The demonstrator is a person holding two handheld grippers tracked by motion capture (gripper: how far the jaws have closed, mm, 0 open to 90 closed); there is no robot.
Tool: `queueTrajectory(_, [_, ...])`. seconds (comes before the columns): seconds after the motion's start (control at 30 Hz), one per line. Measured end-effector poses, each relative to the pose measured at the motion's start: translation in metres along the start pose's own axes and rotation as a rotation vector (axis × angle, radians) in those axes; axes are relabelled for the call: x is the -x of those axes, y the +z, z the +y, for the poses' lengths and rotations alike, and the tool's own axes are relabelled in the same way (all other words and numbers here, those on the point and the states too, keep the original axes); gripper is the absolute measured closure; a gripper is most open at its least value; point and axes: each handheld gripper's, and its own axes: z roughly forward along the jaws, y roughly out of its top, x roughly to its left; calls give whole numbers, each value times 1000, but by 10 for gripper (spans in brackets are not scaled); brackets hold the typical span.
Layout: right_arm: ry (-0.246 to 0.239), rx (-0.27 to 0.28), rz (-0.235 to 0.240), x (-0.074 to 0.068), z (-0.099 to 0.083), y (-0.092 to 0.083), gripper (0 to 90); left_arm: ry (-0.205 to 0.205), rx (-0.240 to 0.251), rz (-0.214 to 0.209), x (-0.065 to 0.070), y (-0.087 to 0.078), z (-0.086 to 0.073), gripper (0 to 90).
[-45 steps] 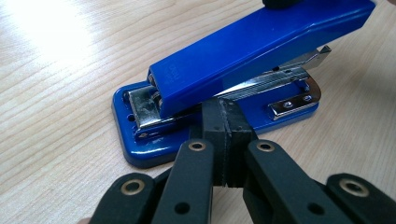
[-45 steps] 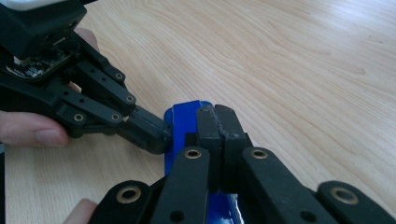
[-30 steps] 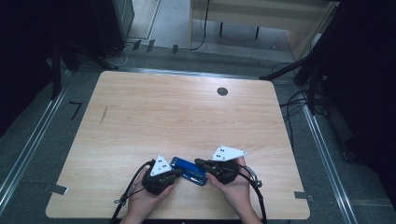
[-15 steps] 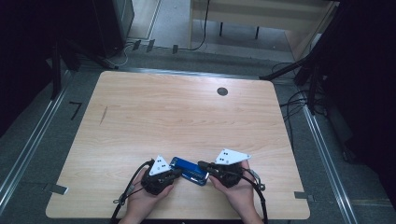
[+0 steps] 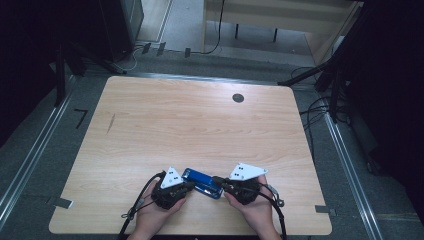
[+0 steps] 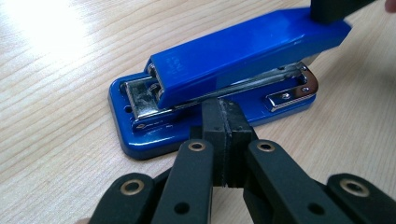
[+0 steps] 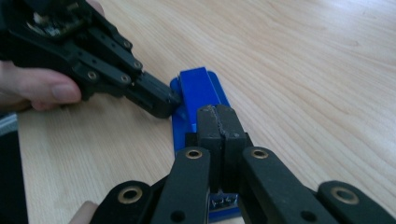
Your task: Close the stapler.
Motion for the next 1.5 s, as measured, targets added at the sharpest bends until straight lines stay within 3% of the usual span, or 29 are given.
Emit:
queueTrajectory(0.17, [12,8,-2,0,-4,0,900,2,-3,-3,0,0,0,900])
queueTrajectory(0.3, [-19,-13,-33,-4,-4,1,900,4,-7,2,0,0,0,900])
queueTrajectory(0.53, [9,-11,-35,-5,-4,1,900,4,-10,-2,0,0,0,899])
queueTrajectory(0.6, [8,-12,-65,-6,-5,-1,900,0,-14,-5,-1,0,-1,893])
queueTrajectory(0.67, [30,33,-62,-5,-4,-6,900,-6,-15,-6,-1,-1,-1,888])
queueTrajectory(0.8, [36,46,-73,-4,-6,-12,900,-8,-11,2,-1,-1,-2,869])
queueTrajectory(0.97, [29,58,-76,-14,-11,-12,900,-16,28,10,-1,-7,-5,797])
queueTrajectory(1.1, [-4,73,-76,-26,-11,-10,900,-18,34,18,-2,-12,-8,740])
queueTrajectory(1.27, [-16,34,-65,-36,-14,0,900,-22,64,43,-5,-21,-14,664])
queueTrajectory(1.5, [-27,2,-96,-42,-19,12,900,-42,91,108,-14,-35,-21,537])
